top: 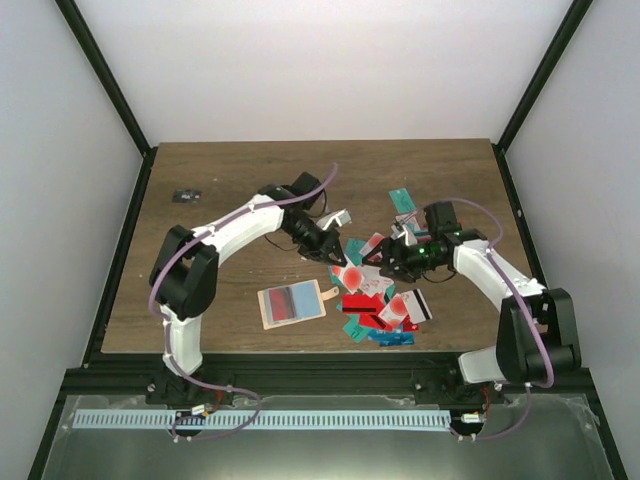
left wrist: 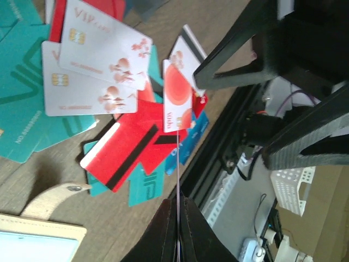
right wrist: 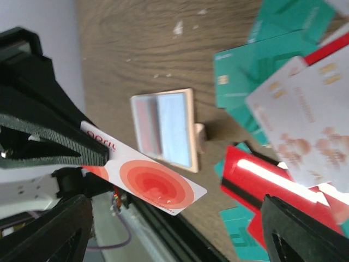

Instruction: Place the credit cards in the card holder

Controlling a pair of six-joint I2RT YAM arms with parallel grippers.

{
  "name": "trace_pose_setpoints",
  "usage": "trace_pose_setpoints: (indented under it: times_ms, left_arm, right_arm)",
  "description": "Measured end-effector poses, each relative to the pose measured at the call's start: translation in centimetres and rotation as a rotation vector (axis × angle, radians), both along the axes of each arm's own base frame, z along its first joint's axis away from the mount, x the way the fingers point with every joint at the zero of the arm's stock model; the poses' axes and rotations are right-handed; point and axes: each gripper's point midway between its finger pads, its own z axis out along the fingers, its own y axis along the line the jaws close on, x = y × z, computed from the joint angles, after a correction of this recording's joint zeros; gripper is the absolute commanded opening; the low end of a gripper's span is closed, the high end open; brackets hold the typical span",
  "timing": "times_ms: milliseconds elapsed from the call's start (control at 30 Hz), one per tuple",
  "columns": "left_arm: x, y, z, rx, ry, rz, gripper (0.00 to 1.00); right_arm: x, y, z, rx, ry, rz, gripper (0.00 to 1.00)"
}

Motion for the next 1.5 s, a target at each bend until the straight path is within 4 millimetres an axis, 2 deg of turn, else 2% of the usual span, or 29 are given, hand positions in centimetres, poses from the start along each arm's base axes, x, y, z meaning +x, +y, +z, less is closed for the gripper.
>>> trace_pose_setpoints:
  times_ms: [167,300,533,700,800,867,1033,1233,1400,1500]
  left_arm:
    - [-0.6,0.1,3.0,-0.074,-0.012,-0.011,0.04]
    - [-1.4,0.2,4.2,-0.114,0.002,-0.023,0.04]
    - [-2.8,0.8,4.9,-0.150,0.036,-0.033,0.04]
    - [-3.4,1.2,6.2,-0.184,0.027,-0.034,0.04]
    - [-3.7,1.3,7.0,-0.204,0.018,-0.038,0.04]
    - [-3.8,1.3,7.3,-0.215,0.016,-0.041,0.04]
    - [-4.5,1.0,7.8,-0.244,0.022,-0.061,0.04]
    - [-5.3,1.3,8.4,-0.262,0.013,-0.069,0.04]
    - [-5.6,1.5,8.9,-0.272,0.002,-0.071,0.04]
    - [-5.6,1.5,9.0,-0.276,0.003,-0.072,0.04]
  right_arm:
    - [-2.0,1.2,2.1,0.132,-0.021,0.072,0.83]
    - [-3.8,2.2,2.7,0.206,-0.010,0.132,0.78]
    - [-6.6,4.1,3.9,0.285,0.002,0.221,0.52]
    - [-7.0,4.4,4.5,0.305,0.007,0.220,0.37]
    - [-7.1,4.5,4.9,0.320,0.008,0.214,0.40]
    - [-7.3,4.6,5.2,0.334,0.004,0.214,0.50]
    - [-7.2,5.0,6.5,0.370,-0.047,0.232,0.51]
    - [-7.0,5.2,7.5,0.398,-0.078,0.240,0.32]
    - [-7.6,5.3,8.7,0.438,-0.099,0.267,0.21]
    - [-8.2,5.5,9.3,0.461,-0.102,0.297,0.08]
